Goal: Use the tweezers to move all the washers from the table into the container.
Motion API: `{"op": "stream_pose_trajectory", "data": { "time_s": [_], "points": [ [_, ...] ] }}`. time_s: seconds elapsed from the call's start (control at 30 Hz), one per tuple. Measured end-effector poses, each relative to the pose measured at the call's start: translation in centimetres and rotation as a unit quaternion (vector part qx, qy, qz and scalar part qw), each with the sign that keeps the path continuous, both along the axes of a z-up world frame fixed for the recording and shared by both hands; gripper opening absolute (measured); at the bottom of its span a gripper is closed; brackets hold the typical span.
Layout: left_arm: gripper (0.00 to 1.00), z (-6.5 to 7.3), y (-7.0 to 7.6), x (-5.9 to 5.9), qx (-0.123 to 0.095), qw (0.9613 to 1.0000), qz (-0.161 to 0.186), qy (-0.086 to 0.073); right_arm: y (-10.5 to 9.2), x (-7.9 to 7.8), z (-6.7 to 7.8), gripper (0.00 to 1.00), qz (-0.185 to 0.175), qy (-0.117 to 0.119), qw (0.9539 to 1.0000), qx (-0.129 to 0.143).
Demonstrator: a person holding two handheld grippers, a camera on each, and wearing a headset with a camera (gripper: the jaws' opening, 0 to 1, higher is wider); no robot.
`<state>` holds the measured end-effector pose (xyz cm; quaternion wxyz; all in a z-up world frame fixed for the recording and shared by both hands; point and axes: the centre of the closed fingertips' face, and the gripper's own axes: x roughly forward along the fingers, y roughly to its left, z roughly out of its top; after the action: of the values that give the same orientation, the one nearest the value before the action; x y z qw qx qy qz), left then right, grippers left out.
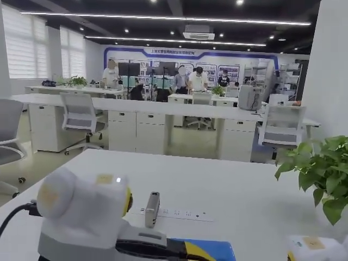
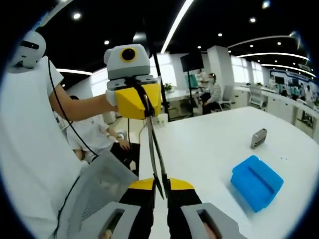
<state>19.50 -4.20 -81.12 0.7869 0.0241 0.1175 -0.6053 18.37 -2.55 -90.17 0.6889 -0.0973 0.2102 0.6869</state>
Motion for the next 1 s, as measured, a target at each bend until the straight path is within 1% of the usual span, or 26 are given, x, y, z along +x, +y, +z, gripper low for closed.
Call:
{"op": "stream_pose_trajectory", "data": {
  "time_s": [0.03, 0.13, 0.2, 0.27, 0.37, 0.4, 0.43, 0.5, 0.57, 0.63, 0.7, 0.73, 0.8, 0.83, 0.87, 0.9, 0.93, 0.97, 1.0],
  "points": [
    [0.0, -0.2, 0.1, 0.0, 0.004, 1.0, -0.001, 0.001, -0.1, 0.1, -0.2, 0.03, 0.001, -0.006, 1.0, -0.007],
    [0.0, -1.1, 0.7, 0.0, 0.024, 0.9997, 0.001, 0.006, -0.5, 0.3, -0.7, 0.03, 0.004, -0.007, 0.9997, -0.024],
    [0.0, -1.6, 1.0, 0.1, 0.04, 0.9992, 0.003, 0.004, -0.8, 0.6, -1.2, 0.03, 0.005, -0.016, 0.999, -0.04],
    [0.0, -2.3, 1.2, 0.1, 0.055, 0.9985, 0.003, 0.004, -1.0, 1.0, -1.7, 0.02, 0.005, -0.022, 0.9985, -0.05],
    [0.0, -3.2, 1.5, 0.4, 0.072, 0.9974, 0.005, 0.007, -1.3, 1.1, -2.3, 0.02, 0.01, -0.023, 0.9976, -0.065],
    [0.0, -3.4, 1.5, 0.5, 0.076, 0.997, 0.006, 0.008, -1.3, 1.3, -2.5, 0.02, 0.01, -0.029, 0.9969, -0.072],
    [0.0, -3.9, 1.7, 0.6, 0.089, 0.996, 0.007, 0.012, -1.5, 1.4, -2.8, 0.02, 0.01, -0.033, 0.9961, -0.081],
    [0.0, -4.8, 2.0, 0.7, 0.111, 0.9937, 0.005, 0.014, -1.7, 1.4, -3.3, 0.02, 0.02, -0.041, 0.994, -0.099],
    [0.0, -5.4, 2.1, 0.8, 0.122, 0.9923, 0.002, 0.022, -1.9, 1.7, -3.6, 0.02, 0.026, -0.054, 0.9918, -0.113],
    [0.0, -6.0, 2.3, 1.0, 0.133, 0.9909, 0.001, 0.021, -2.0, 2.1, -3.9, 0.02, 0.022, -0.054, 0.9913, -0.118],
    [0.0, -6.7, 2.6, 1.1, 0.15, 0.9884, -0.001, 0.026, -2.2, 2.4, -4.2, 0.02, 0.023, -0.062, 0.9895, -0.128],
    [0.0, -7.4, 2.8, 1.2, 0.166, 0.9857, -0.006, 0.028, -2.3, 2.5, -4.5, 0.02, 0.028, -0.069, 0.9877, -0.138],
    [0.0, -8.5, 3.1, 1.3, 0.191, 0.981, -0.008, 0.03, -2.5, 2.8, -4.9, 0.02, 0.033, -0.08, 0.9849, -0.15],
    [0.0, -8.6, 3.0, 1.4, 0.191, 0.981, -0.009, 0.031, -2.5, 2.8, -5.1, 0.02, 0.036, -0.08, 0.9843, -0.153],
    [0.0, -8.8, 2.8, 1.5, 0.189, 0.9812, -0.008, 0.035, -2.6, 2.9, -5.5, 0.02, 0.04, -0.082, 0.9826, -0.162],
    [0.0, -9.1, 2.7, 1.6, 0.192, 0.9806, -0.007, 0.037, -2.7, 3.1, -5.8, 0.02, 0.042, -0.088, 0.9808, -0.169],
    [0.0, -9.6, 2.6, 1.7, 0.204, 0.9782, -0.01, 0.036, -2.9, 3.3, -6.3, 0.02, 0.046, -0.091, 0.9789, -0.177],
    [0.0, -10.1, 2.6, 1.8, 0.215, 0.976, -0.013, 0.035, -3.0, 3.4, -6.7, 0.02, 0.047, -0.092, 0.9779, -0.182],
    [0.0, -10.6, 2.5, 1.8, 0.223, 0.9739, -0.016, 0.038, -3.2, 3.5, -7.0, 0.02, 0.05, -0.092, 0.9772, -0.185]
  ]
}}
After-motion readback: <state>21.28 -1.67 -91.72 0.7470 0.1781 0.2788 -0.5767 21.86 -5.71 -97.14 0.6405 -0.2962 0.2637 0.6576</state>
